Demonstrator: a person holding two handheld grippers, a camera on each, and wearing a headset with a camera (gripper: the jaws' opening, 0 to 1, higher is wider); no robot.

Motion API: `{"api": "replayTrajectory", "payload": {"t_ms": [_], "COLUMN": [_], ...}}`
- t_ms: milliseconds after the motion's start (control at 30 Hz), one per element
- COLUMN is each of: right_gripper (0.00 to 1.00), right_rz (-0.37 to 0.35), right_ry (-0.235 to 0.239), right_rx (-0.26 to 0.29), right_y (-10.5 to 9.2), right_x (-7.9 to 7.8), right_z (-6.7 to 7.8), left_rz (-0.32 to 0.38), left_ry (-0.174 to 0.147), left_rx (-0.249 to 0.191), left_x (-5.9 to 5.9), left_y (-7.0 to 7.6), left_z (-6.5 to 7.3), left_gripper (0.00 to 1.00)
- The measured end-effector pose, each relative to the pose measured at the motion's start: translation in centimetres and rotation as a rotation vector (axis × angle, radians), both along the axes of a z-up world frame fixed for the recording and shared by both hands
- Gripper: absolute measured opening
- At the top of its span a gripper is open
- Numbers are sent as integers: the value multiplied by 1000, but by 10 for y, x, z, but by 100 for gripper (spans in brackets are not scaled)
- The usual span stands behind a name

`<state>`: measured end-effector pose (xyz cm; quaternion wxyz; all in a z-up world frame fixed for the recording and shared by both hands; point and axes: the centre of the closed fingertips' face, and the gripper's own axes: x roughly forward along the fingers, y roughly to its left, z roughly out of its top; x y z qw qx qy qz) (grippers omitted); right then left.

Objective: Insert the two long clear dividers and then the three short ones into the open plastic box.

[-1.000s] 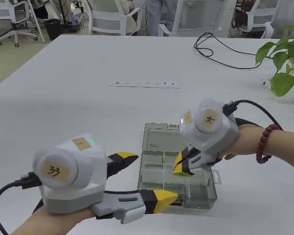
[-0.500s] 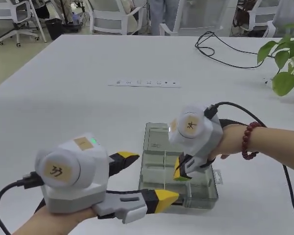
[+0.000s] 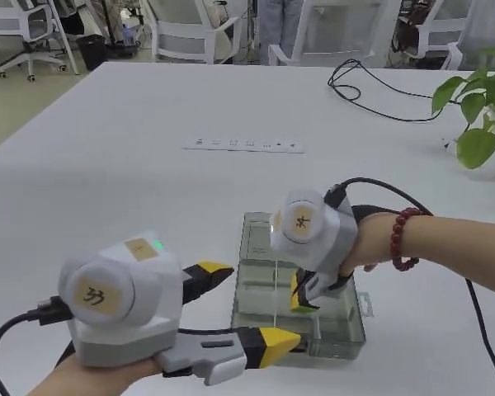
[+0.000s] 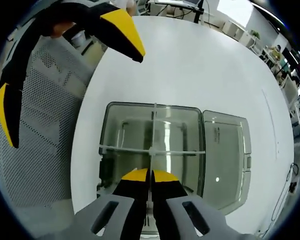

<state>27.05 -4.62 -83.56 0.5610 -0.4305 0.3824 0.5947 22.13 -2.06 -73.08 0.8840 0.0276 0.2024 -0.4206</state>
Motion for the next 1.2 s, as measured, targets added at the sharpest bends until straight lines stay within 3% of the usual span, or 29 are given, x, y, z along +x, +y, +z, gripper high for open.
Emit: {"api": "replayTrajectory", "payload": {"t_ms": [133, 400, 833, 1200], "right_gripper": [3, 10, 24, 31], "right_rz": [18, -26, -49, -60], "right_ry": [-9, 5, 24, 18], "right_rx": [7, 51, 122, 159], "right_y": [-1, 1, -1, -24], "right_x": [-1, -1, -8, -12], "right_z": [-2, 1, 22, 40], "left_rz": [-5, 3, 8, 17], "left_ry": [-2, -2, -7, -10], "left_rx": [4, 6, 11, 13], "left_x": [0, 1, 2, 1], "left_y": [0, 3, 3, 5], "left_z": [0, 0, 1, 1], "left_gripper": [69, 70, 73, 75]}}
